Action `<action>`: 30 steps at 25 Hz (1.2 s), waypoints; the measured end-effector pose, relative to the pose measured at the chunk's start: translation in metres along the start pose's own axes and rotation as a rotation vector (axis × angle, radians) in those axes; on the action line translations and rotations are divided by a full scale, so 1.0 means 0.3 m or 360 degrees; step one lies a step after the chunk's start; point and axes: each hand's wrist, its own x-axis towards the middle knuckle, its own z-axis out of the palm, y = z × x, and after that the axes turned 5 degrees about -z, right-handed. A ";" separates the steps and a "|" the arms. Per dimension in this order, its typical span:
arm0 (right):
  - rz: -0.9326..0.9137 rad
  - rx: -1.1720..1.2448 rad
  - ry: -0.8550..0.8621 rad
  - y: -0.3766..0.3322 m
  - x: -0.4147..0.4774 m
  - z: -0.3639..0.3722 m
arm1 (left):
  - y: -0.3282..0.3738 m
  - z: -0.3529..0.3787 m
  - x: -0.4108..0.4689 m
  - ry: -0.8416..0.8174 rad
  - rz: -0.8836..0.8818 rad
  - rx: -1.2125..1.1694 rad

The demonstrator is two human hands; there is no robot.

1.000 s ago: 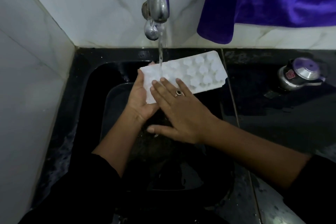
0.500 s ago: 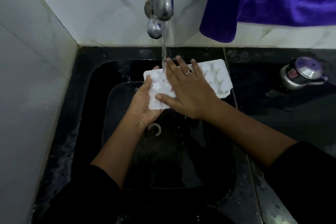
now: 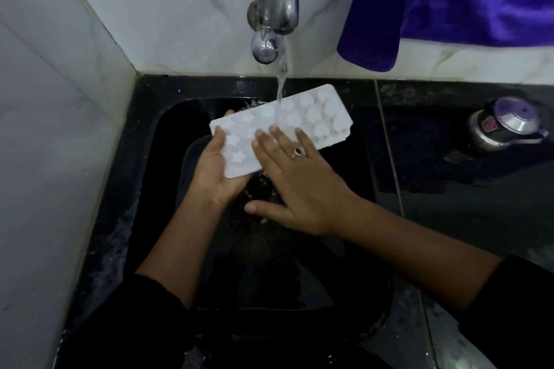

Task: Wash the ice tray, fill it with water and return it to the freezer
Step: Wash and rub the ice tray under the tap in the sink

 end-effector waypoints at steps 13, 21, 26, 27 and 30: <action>0.0299 0.0184 0.0079 0.068 0.104 -0.043 | 0.003 -0.059 -0.044 -0.0003 -0.0017 -0.0016; 0.0219 0.0155 0.0040 0.068 0.089 -0.035 | 0.017 -0.068 -0.083 -0.0008 0.0052 -0.0045; 0.0022 0.0058 0.0002 0.016 0.009 -0.002 | 0.051 -0.092 -0.088 0.0013 0.0210 -0.0114; -0.0017 -0.0006 -0.0012 0.008 -0.007 0.002 | 0.065 -0.098 -0.090 0.0030 0.0211 -0.0142; 0.0266 0.0118 0.0033 0.093 0.078 -0.046 | 0.038 -0.107 -0.109 0.0038 0.0110 -0.0025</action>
